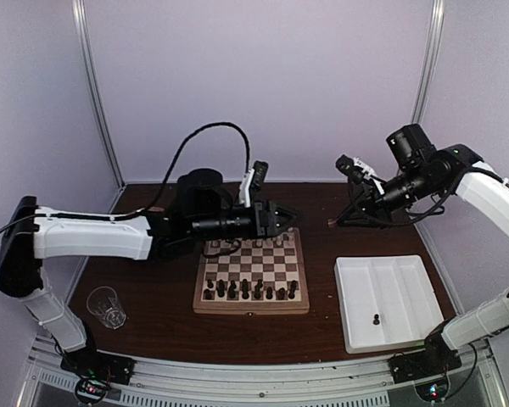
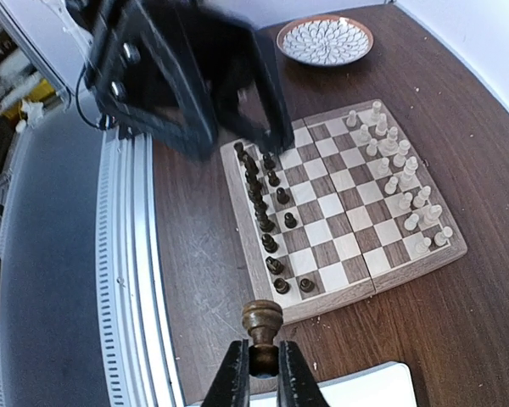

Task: Set up the chess pieces on the board
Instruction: Place the pawn at c7.

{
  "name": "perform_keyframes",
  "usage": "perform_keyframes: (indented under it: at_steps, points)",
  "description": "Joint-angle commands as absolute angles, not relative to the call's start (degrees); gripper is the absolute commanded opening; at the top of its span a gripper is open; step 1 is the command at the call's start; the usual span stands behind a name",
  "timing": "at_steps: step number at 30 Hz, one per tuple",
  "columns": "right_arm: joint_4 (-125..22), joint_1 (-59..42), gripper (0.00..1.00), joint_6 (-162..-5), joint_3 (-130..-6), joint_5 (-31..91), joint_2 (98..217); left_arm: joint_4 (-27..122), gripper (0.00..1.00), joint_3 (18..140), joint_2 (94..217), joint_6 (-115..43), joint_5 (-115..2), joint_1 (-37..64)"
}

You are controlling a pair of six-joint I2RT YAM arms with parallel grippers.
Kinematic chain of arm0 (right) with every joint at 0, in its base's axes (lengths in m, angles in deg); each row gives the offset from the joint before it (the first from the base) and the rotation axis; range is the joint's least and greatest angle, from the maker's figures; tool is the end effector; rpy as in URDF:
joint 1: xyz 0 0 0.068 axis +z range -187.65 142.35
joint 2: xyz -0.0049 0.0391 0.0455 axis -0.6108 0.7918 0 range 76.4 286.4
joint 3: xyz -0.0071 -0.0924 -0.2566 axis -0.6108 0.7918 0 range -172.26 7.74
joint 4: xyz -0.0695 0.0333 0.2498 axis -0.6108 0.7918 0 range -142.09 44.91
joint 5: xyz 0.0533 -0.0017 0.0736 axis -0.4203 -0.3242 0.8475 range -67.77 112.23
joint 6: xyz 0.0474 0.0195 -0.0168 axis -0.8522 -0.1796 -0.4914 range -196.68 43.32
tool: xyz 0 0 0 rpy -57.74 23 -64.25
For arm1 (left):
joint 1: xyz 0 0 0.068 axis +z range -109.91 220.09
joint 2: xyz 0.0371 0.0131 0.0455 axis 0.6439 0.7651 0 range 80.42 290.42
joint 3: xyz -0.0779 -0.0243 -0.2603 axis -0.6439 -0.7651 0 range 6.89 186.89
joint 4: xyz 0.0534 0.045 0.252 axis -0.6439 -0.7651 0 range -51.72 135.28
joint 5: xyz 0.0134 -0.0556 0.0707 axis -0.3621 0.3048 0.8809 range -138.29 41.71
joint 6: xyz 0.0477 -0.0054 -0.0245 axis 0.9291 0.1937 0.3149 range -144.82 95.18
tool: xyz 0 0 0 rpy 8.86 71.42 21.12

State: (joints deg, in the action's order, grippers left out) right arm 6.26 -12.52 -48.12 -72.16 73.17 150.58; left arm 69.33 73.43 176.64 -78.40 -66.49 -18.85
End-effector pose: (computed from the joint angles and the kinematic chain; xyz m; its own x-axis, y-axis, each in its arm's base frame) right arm 0.2095 0.1288 0.3750 -0.3000 -0.4735 -0.8282 -0.9538 0.1639 0.2517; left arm 0.1962 -0.3470 0.2962 -0.8140 -0.1302 -0.5662 0.5376 0.2006 -0.8190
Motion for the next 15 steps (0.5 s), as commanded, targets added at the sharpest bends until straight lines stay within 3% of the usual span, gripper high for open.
perform_keyframes:
  at_steps: [1, 6, 15]
  points:
    - [11.11, -4.73, 0.10, -43.60, -76.47, 57.18, 155.59, 49.01, 0.49, 69.03, 163.11, -63.07, -48.71, -18.42]
    - [13.51, 1.08, 0.10, -42.66, -81.67, 48.34, 164.98, 40.10, 0.51, 62.72, 149.41, -59.87, -35.86, -17.94]
    - [19.06, 9.43, 0.07, -40.91, -93.10, 35.75, 182.70, 31.95, 0.52, 56.62, 136.23, -59.52, -27.75, -17.50]
